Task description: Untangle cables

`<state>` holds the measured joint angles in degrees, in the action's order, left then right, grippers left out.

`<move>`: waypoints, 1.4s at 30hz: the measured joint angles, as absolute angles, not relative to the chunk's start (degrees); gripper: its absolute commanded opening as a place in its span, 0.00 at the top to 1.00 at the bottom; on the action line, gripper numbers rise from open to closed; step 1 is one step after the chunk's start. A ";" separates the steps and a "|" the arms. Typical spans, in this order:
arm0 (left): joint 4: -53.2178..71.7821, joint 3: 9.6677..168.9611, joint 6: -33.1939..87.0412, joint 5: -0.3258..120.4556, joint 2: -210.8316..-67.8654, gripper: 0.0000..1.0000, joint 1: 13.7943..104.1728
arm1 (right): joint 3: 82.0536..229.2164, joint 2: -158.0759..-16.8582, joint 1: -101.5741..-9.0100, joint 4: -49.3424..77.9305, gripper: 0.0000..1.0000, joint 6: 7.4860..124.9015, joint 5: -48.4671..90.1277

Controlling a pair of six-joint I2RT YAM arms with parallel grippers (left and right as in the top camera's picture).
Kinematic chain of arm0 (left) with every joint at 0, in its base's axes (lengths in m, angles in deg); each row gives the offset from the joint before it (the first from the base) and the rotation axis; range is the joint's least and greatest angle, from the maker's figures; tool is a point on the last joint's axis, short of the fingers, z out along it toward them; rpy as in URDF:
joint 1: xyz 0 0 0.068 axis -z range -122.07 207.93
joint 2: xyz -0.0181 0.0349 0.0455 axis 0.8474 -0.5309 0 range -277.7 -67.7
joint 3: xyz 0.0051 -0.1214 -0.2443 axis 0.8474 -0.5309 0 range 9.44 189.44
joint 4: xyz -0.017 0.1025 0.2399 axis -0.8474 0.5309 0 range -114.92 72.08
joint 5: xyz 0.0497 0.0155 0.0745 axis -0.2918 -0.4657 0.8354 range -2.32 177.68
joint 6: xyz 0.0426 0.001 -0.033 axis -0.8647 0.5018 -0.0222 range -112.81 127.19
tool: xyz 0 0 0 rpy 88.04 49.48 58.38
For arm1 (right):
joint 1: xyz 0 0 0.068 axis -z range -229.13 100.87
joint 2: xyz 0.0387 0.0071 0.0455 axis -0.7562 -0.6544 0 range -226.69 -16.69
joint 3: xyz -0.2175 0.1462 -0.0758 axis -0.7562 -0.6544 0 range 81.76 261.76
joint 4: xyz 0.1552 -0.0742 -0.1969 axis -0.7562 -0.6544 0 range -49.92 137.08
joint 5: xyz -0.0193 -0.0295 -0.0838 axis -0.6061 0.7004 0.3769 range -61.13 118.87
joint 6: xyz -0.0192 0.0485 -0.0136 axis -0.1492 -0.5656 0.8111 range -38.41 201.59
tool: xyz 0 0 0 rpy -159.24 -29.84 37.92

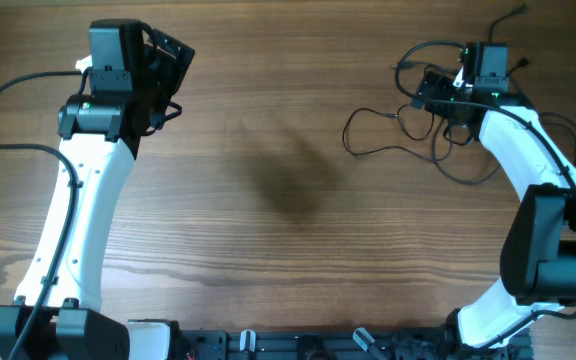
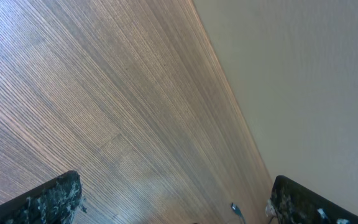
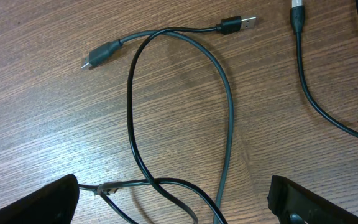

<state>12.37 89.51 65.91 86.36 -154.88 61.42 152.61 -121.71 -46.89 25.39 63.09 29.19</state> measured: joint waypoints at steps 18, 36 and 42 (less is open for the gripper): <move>12.37 89.51 65.93 86.36 -154.88 0.00 61.42 | 152.61 -121.71 -46.89 25.39 0.01 63.09 29.19; 44.79 86.91 64.88 95.58 -144.58 0.00 61.42 | 152.61 -121.71 -46.89 25.47 0.00 63.09 29.19; 21.53 66.10 64.86 96.43 -144.19 0.00 62.10 | 152.61 -121.71 -46.89 25.52 0.00 63.09 29.19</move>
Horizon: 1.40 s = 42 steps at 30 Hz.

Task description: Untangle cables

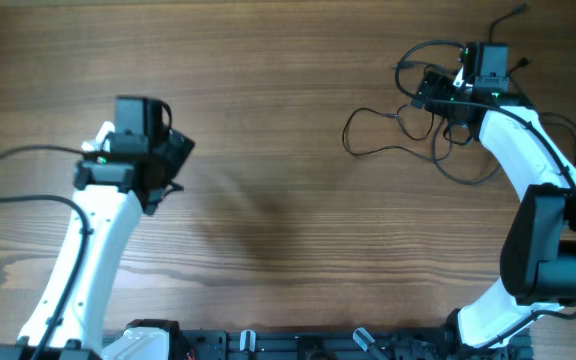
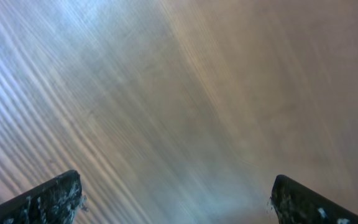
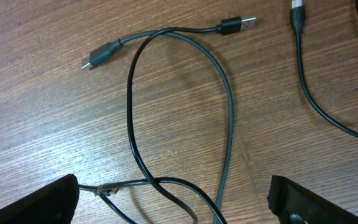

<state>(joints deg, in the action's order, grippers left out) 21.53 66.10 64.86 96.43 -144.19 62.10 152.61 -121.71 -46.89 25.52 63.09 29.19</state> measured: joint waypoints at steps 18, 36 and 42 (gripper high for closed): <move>-39.93 25.25 34.69 95.52 -135.82 0.00 61.33 | 152.61 -121.71 -46.89 25.50 0.00 63.09 29.19; -33.22 10.04 29.75 91.69 -116.54 0.00 57.11 | 152.61 -121.71 -46.89 25.50 0.00 63.09 29.19; -21.31 9.91 29.30 91.65 -104.41 0.00 57.11 | 152.61 -121.71 -46.89 25.52 0.00 63.09 29.19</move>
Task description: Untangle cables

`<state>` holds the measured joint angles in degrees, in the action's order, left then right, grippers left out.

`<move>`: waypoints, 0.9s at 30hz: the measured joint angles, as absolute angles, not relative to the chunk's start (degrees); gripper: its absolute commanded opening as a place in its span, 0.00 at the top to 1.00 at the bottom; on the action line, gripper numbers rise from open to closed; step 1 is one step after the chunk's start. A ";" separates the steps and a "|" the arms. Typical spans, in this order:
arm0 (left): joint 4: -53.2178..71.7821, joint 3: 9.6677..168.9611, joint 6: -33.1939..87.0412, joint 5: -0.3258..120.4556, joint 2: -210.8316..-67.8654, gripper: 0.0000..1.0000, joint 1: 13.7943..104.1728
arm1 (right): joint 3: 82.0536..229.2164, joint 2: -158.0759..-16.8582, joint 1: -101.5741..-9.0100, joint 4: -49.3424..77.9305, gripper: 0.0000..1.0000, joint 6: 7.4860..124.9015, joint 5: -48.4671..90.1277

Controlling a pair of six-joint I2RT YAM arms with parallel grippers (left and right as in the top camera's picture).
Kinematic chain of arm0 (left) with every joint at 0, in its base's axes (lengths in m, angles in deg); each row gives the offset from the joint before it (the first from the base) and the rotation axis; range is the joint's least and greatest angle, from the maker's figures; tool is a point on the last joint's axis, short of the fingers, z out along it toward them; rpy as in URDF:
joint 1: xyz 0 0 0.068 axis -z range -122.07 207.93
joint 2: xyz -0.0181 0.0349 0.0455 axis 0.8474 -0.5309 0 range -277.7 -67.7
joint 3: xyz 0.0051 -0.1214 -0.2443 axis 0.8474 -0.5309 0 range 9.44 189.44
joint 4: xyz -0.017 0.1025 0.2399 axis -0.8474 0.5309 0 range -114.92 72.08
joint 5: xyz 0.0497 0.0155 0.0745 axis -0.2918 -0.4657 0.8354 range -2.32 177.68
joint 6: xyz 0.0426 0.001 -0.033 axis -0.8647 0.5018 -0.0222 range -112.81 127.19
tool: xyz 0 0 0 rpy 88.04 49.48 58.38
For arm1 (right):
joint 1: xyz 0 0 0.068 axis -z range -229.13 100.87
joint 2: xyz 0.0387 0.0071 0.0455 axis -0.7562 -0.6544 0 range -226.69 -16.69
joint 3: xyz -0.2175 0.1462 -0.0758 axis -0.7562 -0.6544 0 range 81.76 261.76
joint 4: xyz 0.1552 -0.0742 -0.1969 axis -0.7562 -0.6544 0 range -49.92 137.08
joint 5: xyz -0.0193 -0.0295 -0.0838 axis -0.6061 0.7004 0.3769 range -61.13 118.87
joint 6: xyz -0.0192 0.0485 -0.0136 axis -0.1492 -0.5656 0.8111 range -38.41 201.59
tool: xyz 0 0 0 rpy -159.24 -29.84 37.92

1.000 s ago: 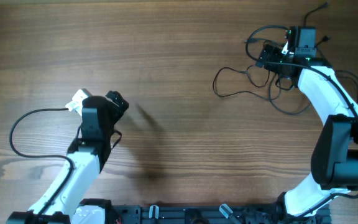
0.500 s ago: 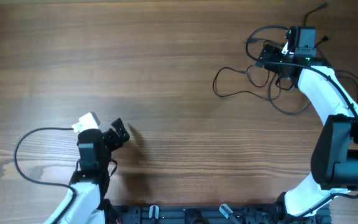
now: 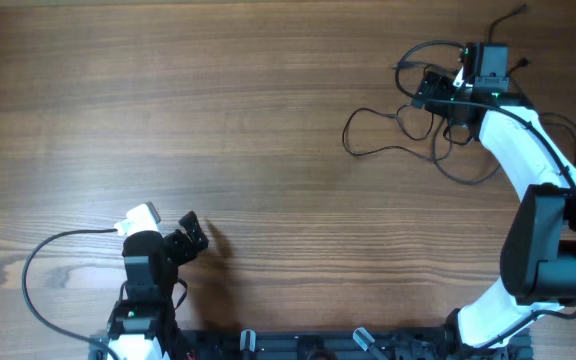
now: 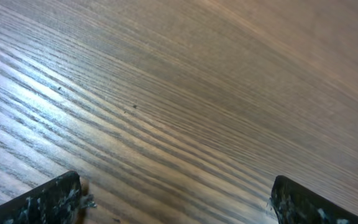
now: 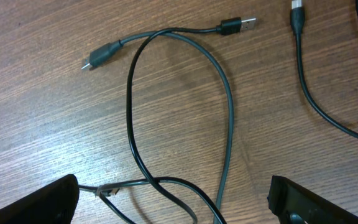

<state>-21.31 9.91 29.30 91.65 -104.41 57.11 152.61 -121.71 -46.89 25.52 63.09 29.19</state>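
The cables lie in a tangled bunch at the table's back right. My right gripper hovers over them, open, holding nothing. In the right wrist view a grey cable loops between a USB plug and a small plug. A black cable crosses it between my fingers. Another black cable runs along the right. My left gripper is open over bare wood at the front left, far from the cables.
The left arm's own black lead curls over the table at the front left. Bare wooden table stretches between the two arms. The right arm's white links curve along the right edge.
My left arm has drawn back from the middle left of the table to the front left edge, its gripper still open. The right gripper and the cables are unchanged.
My left gripper was open at the back left of the table, then at the middle left, and now sits near the front edge. All the while my right gripper stayed open over the tangle, and the cables kept their shape.
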 measured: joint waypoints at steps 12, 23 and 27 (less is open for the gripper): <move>-20.83 9.93 13.69 89.68 -77.24 0.00 57.88 | 152.59 -121.71 -46.89 25.50 0.01 63.09 29.21; -20.85 9.93 5.45 89.70 -68.54 0.00 57.88 | 152.61 -121.71 -46.89 25.52 0.00 63.09 29.19; -20.85 9.93 4.42 89.68 -68.54 0.00 57.88 | 152.61 -121.71 -46.89 25.50 0.00 63.09 29.21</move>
